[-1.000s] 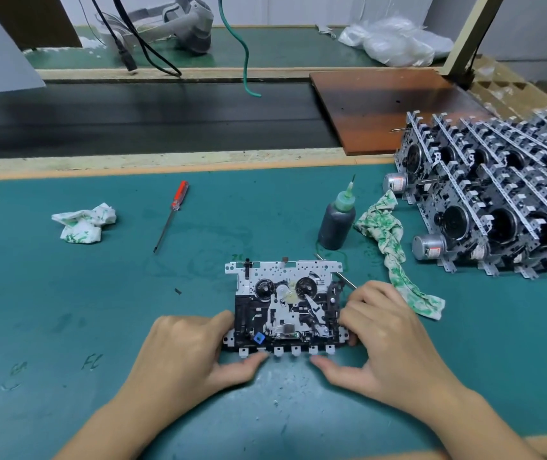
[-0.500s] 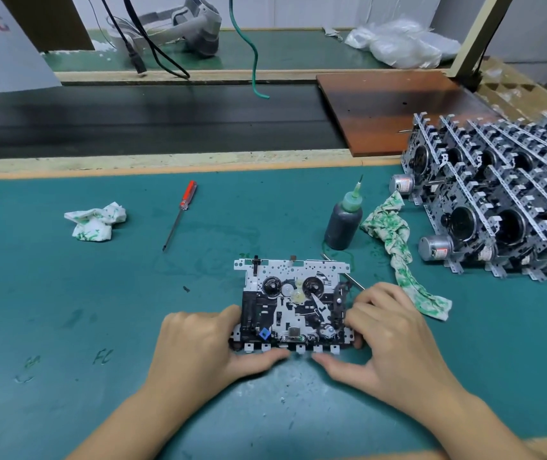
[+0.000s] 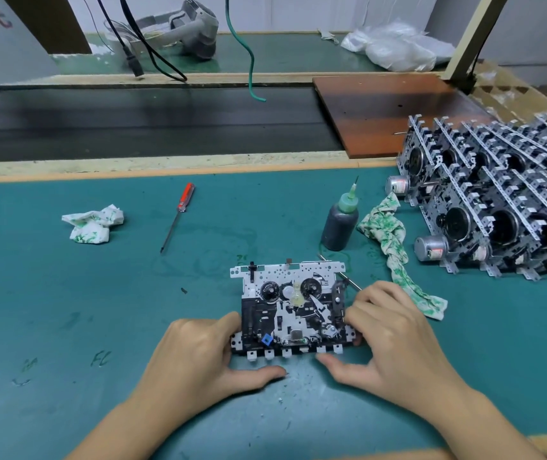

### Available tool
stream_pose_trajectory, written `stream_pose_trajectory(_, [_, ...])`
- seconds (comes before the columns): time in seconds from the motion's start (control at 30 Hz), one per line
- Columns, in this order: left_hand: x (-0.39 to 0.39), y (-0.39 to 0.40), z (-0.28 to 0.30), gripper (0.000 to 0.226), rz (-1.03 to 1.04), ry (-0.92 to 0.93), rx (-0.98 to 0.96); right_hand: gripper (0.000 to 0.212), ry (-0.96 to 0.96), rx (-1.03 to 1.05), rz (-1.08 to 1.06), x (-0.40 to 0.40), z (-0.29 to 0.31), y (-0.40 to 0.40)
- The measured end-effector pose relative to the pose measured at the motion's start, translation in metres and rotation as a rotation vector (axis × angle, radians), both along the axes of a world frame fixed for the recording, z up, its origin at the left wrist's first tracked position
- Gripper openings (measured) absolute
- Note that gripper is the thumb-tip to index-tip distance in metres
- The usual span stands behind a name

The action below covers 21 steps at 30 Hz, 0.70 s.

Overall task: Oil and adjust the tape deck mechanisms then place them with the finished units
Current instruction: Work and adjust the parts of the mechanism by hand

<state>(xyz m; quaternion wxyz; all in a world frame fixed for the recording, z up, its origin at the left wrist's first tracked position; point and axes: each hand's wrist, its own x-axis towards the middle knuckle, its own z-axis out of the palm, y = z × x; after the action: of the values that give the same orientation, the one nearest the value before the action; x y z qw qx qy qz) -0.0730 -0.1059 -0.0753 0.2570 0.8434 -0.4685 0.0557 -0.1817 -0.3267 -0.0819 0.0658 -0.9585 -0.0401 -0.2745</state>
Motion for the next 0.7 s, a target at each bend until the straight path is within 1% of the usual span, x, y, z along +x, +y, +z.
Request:
stream_pose_trajectory(0.07, [0.000,0.002,0.000,0.047,-0.018,-0.003,-0.019,0.051,-0.003,-0.032,0.003,0.000,-0.001,-0.002])
stream_pose_trajectory(0.13, [0.000,0.003,0.000,0.049,-0.021,-0.030,-0.017,0.051,-0.007,-0.035,0.007,0.000,-0.001,-0.002])
stream_pose_trajectory(0.23, [-0.001,0.000,-0.001,0.051,0.030,-0.075,-0.009,0.053,0.014,0.019,0.034,0.000,0.000,-0.003])
stream_pose_trajectory(0.33, [-0.001,-0.001,-0.002,0.051,0.062,-0.081,-0.003,0.055,0.039,0.051,0.060,-0.002,0.000,-0.004])
stream_pose_trajectory(0.47, [-0.002,0.000,0.001,0.054,0.018,-0.057,0.038,0.050,0.012,0.026,-0.003,-0.001,-0.001,-0.003])
stream_pose_trajectory(0.53, [-0.006,-0.004,0.003,0.061,0.075,-0.055,0.046,0.049,0.005,0.026,-0.018,-0.001,0.000,-0.002])
stream_pose_trajectory(0.63, [-0.010,-0.010,0.001,0.063,0.234,-0.045,0.022,0.053,0.030,0.076,0.034,-0.002,0.000,-0.001])
stream_pose_trajectory(0.7, [-0.010,-0.013,0.000,0.065,0.276,-0.038,0.012,0.057,0.048,0.098,0.056,-0.003,0.001,-0.001])
